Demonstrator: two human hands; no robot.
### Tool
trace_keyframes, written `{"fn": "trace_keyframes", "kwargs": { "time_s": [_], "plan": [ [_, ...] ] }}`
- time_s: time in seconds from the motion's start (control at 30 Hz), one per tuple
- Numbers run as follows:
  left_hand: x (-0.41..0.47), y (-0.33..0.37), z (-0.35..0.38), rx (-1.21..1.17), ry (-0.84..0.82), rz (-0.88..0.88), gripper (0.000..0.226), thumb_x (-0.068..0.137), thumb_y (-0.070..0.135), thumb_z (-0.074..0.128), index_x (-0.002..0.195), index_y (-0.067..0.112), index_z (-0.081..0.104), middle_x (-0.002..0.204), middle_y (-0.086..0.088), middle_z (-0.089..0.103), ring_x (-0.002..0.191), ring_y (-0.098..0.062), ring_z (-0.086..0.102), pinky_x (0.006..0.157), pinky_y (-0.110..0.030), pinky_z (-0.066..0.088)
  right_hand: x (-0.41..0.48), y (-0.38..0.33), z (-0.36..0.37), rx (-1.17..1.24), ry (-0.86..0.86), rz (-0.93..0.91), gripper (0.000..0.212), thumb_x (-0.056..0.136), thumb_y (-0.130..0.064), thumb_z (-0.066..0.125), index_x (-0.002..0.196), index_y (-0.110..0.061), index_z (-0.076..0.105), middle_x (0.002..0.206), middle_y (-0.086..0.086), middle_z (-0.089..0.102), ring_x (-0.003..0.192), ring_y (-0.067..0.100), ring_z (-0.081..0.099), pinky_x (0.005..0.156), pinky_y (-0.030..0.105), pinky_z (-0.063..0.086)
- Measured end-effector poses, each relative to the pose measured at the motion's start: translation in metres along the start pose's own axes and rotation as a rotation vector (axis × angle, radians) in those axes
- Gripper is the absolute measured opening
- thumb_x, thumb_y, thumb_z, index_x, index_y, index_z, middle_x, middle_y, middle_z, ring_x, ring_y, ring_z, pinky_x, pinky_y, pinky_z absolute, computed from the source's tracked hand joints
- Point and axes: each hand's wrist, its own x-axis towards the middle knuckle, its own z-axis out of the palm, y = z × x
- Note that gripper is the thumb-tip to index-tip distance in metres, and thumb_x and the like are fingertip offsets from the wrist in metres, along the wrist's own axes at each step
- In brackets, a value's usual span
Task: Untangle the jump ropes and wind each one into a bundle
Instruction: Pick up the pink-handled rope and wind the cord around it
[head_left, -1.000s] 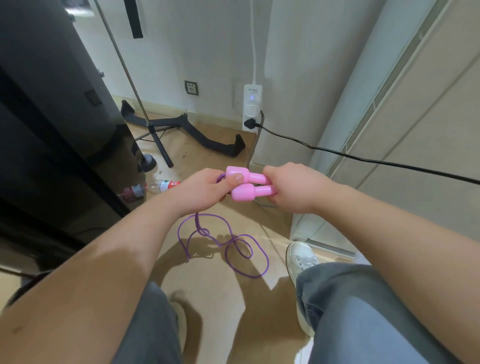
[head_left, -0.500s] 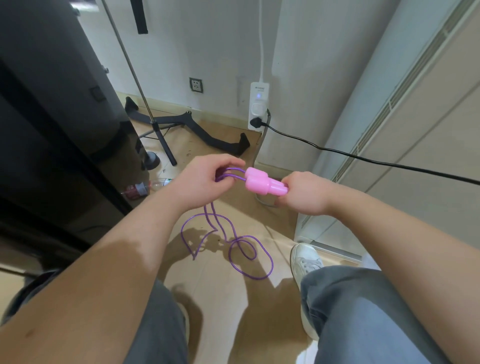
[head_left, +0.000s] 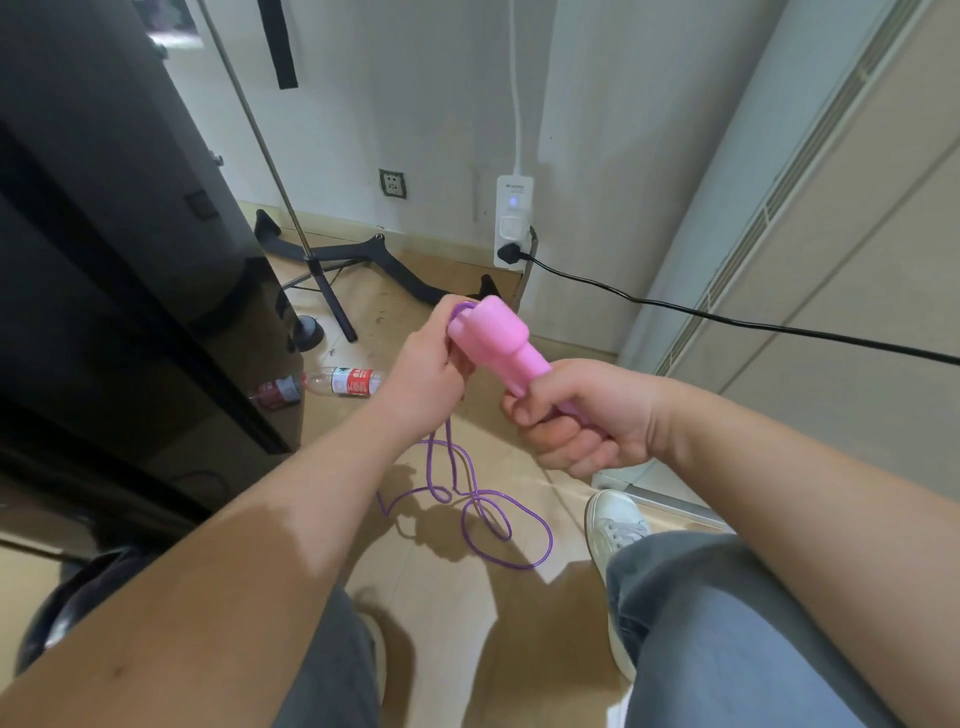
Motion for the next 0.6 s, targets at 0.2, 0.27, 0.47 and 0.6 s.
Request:
{"fn": "trace_keyframes", "kwargs": {
  "time_s": [0.2, 0.27, 0.47, 0.6],
  "plan": [
    [-0.003, 0.000, 0.026, 0.246, -0.219, -0.418, 0.021, 0.096, 0.000, 0.043, 0.078, 0.011, 0.044, 0.073, -0.001, 0.042, 0.066, -0.020, 0.041, 0.049, -0.011, 0.029, 0.022, 0.003, 0.014, -0.491, 0.534, -0.175, 0.016, 0.079, -0.005, 0.055, 0.078, -0.016, 0.044, 0.059, 0.001, 0.033, 0.045, 0.015, 0.023, 0.044, 0.020, 0.017],
    [-0.009, 0.008, 0.029, 0.316, -0.316, -0.434, 0.026, 0.097, -0.002, 0.039, 0.073, 0.009, 0.040, 0.071, -0.003, 0.040, 0.078, -0.021, 0.041, 0.048, -0.013, 0.027, 0.029, 0.001, 0.012, -0.804, 0.688, -0.186, 0.013, 0.079, -0.013, 0.062, 0.076, -0.011, 0.049, 0.062, 0.002, 0.045, 0.050, 0.018, 0.036, 0.046, 0.024, 0.026],
    [-0.015, 0.002, 0.027, 0.355, -0.647, -0.360, 0.027, 0.100, 0.021, 0.036, 0.077, 0.012, 0.049, 0.064, -0.005, 0.067, 0.057, -0.017, 0.059, 0.070, -0.037, 0.054, 0.032, 0.001, -0.002, -1.359, 0.980, -0.079, 0.020, 0.084, -0.029, 0.057, 0.073, -0.020, 0.043, 0.069, 0.001, 0.048, 0.056, 0.020, 0.047, 0.053, 0.030, 0.036],
    [-0.023, 0.006, 0.032, 0.493, -0.769, -0.204, 0.035, 0.102, 0.028, 0.037, 0.073, 0.010, 0.047, 0.065, -0.005, 0.065, 0.059, -0.021, 0.055, 0.064, -0.034, 0.049, 0.027, 0.003, -0.006, -1.542, 0.990, 0.008, 0.004, 0.087, -0.020, 0.052, 0.087, -0.016, 0.051, 0.074, 0.001, 0.045, 0.067, 0.027, 0.050, 0.060, 0.033, 0.040]
  ]
}}
